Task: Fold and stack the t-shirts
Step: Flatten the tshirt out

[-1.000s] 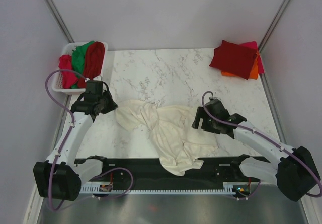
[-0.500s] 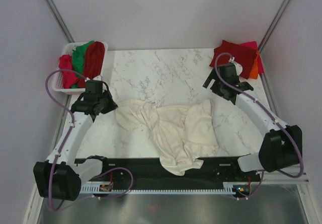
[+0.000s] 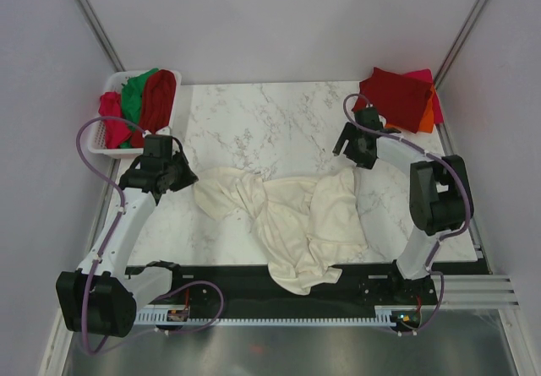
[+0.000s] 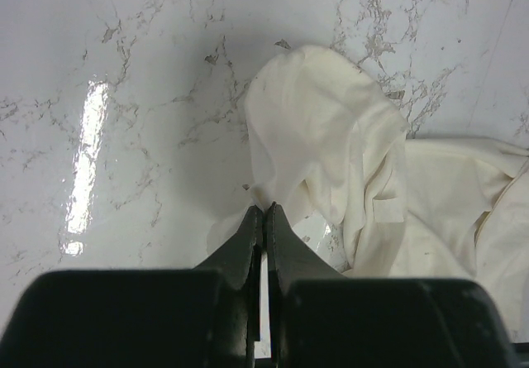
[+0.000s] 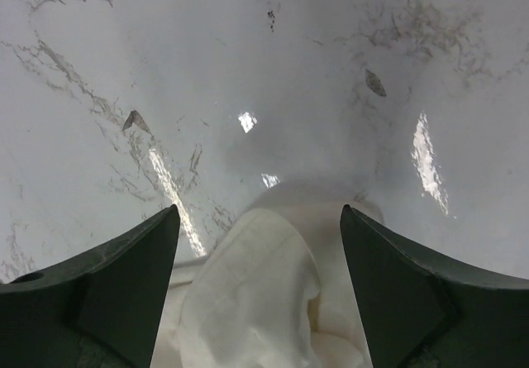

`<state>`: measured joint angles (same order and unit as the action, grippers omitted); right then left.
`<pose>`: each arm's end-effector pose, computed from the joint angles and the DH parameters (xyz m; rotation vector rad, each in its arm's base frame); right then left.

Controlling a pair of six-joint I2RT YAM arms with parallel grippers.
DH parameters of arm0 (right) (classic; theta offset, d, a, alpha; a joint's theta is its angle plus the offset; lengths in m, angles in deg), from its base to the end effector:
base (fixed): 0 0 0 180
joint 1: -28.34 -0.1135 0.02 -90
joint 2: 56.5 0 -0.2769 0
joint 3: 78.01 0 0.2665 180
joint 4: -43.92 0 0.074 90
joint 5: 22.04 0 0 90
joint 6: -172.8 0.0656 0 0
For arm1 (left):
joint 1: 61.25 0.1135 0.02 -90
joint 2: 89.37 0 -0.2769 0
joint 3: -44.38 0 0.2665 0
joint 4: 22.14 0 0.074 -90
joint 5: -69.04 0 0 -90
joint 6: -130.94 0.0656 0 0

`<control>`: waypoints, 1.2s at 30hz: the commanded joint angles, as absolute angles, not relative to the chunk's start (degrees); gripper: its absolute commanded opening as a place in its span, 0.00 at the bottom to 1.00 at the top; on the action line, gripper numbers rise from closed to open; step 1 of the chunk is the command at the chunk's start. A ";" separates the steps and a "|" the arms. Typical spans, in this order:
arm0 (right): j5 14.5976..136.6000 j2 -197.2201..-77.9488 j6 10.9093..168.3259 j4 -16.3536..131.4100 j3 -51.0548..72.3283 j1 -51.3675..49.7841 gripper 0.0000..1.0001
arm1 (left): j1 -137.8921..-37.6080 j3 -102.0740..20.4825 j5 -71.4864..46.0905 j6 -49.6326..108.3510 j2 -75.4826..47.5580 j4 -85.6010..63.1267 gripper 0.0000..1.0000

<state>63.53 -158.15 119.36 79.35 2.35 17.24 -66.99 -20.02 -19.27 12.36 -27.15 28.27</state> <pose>0.3942 0.0722 0.1714 0.5956 2.5016 0.2195 0.2488 -0.0270 0.2645 -0.4688 2.3901 -0.3085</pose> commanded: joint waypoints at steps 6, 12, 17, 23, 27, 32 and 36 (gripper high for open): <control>65.93 -167.85 114.62 76.18 7.77 15.24 0.79 | -66.70 -20.39 -18.94 14.04 -27.49 27.69 0.02; 63.21 -165.85 113.92 77.41 5.24 11.38 0.41 | -66.70 -20.48 -19.38 14.13 -27.32 27.69 0.02; 60.76 -163.03 113.39 78.02 1.89 9.26 0.00 | -66.70 -20.66 -19.47 14.04 -27.06 27.69 0.02; 58.22 -158.29 111.11 78.73 1.62 9.18 0.00 | -66.61 -20.66 -19.73 14.04 -27.23 27.69 0.02; 53.12 -152.84 109.09 83.99 6.79 9.26 0.31 | -66.61 -20.40 -20.08 14.04 -27.67 27.69 0.02; 53.10 -149.94 107.76 88.92 7.61 8.91 0.90 | -66.61 -20.48 -20.43 13.96 -28.11 27.69 0.02; 55.22 -150.28 107.50 89.19 6.28 6.55 0.91 | -66.61 -20.57 -20.08 13.96 -28.11 27.69 0.02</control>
<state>55.07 -150.04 108.63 86.30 6.31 8.57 -66.94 -20.02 -19.42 12.36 -27.13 28.30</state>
